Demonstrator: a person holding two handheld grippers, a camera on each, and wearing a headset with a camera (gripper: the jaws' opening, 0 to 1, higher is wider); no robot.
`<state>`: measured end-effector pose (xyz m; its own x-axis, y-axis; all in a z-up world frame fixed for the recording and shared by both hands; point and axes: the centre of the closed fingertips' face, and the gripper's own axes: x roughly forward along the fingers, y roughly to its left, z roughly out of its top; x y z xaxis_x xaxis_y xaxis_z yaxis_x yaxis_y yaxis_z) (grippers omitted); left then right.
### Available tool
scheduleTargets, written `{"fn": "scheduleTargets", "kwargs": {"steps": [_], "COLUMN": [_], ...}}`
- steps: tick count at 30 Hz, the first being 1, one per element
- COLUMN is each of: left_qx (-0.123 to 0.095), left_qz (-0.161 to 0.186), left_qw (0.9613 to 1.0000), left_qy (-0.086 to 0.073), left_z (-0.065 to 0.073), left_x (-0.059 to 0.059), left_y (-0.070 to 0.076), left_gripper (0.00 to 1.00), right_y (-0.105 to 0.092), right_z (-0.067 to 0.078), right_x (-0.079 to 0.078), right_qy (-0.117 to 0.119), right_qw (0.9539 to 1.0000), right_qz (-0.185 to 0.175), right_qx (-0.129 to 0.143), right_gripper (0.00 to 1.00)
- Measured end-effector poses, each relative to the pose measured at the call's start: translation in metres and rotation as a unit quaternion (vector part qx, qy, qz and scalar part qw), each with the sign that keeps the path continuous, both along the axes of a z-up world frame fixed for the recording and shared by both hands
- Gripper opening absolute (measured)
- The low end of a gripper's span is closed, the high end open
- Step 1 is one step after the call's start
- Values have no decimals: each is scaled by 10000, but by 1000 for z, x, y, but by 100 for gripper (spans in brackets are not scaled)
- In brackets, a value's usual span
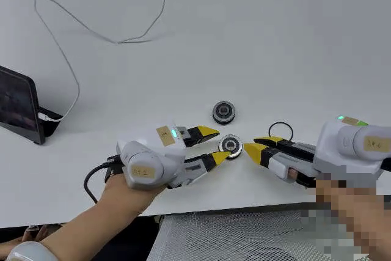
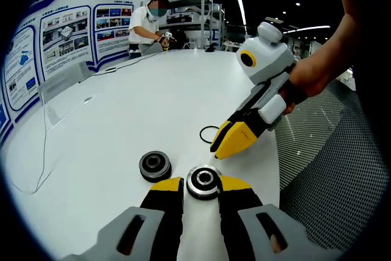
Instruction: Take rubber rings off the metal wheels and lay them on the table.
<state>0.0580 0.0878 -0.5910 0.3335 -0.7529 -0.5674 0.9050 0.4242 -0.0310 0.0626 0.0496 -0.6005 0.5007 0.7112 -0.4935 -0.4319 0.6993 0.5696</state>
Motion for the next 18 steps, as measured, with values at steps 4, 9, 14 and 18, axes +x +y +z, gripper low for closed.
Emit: {"fn": "scheduleTargets", "kwargs": {"steps": [4, 9, 14, 18], "left_qx": [63, 102, 174, 244], "left_qz": [-78, -149, -295, -377], "left_qw": [9999, 9998, 9994, 9990], "left_qy": [-9, -18, -32, -45], "left_z": [-3, -5, -8, -11], "left_x": [0, 1, -1, -2], "left_y": [-2, -6, -11, -11], "left_gripper": [19, 16, 14, 13], "right_y": [2, 3, 5, 5], "right_z": [0, -1, -3, -3], "right_x": [-1, -1, -2, -2], "right_qy": [-34, -6, 26, 31], "right_qw": [9999, 9999, 9999, 9999], "right_qz": [109, 114, 130, 127], "right_qx": [-36, -24, -8, 8], "right_gripper": [15, 14, 14, 14]}}
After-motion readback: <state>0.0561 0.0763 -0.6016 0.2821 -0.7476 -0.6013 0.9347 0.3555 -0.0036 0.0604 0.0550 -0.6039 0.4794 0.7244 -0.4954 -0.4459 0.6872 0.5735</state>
